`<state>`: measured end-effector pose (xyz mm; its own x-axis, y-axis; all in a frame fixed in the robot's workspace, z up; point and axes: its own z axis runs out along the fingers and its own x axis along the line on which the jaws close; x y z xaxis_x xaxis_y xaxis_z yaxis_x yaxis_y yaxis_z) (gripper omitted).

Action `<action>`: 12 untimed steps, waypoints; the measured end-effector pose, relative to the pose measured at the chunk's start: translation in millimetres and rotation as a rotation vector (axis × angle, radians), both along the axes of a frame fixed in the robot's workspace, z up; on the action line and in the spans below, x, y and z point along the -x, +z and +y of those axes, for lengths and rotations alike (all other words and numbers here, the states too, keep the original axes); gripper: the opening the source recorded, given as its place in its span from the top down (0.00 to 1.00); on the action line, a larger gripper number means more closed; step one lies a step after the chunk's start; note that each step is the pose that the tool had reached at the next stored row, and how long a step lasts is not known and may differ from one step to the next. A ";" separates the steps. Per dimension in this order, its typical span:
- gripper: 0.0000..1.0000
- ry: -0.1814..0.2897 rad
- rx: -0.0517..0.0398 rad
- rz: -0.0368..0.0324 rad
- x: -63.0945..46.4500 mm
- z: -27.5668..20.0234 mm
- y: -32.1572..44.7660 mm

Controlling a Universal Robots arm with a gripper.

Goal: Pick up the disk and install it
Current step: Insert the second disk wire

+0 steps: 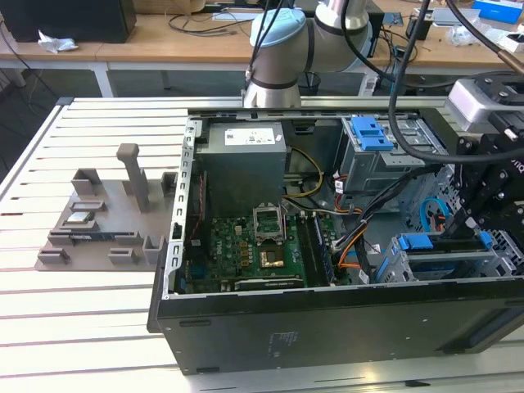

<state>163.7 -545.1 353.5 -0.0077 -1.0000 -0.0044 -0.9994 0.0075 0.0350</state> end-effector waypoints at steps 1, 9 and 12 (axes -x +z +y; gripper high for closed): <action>0.89 0.000 -0.0001 0.0000 -0.5 0.0 -0.2; 0.89 0.000 -0.0003 0.0000 -2.6 -3.3 -2.4; 0.89 0.000 -0.0002 0.0000 -2.6 -3.5 -4.5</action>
